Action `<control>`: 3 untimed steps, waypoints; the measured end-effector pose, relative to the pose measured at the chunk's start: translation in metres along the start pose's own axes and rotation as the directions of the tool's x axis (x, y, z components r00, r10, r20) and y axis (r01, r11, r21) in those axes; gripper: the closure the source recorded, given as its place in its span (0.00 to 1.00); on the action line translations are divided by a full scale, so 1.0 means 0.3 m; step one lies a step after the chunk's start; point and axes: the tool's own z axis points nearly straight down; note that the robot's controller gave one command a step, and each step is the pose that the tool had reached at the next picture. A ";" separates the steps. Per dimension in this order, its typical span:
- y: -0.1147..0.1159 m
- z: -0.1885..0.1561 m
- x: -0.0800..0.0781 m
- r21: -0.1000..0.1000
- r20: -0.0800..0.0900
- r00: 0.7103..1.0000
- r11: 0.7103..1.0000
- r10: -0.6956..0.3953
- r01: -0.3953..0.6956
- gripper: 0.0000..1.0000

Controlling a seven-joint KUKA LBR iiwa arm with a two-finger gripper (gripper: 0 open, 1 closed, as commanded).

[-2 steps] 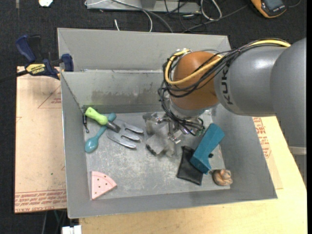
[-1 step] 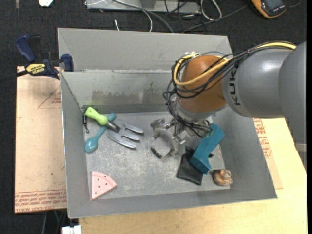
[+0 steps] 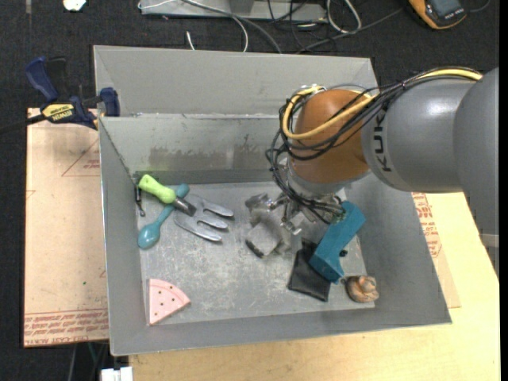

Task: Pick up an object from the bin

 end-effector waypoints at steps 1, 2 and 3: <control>0.001 -0.022 0.000 -0.001 0.000 1.000 1.000 0.001 -0.001 1.00; 0.001 -0.053 -0.002 0.000 0.001 1.000 1.000 0.002 -0.002 1.00; 0.002 -0.136 -0.002 -0.001 0.001 1.000 1.000 0.004 -0.004 1.00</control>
Offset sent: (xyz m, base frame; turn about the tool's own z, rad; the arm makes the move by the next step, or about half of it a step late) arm -0.0004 0.0002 0.0054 0.0009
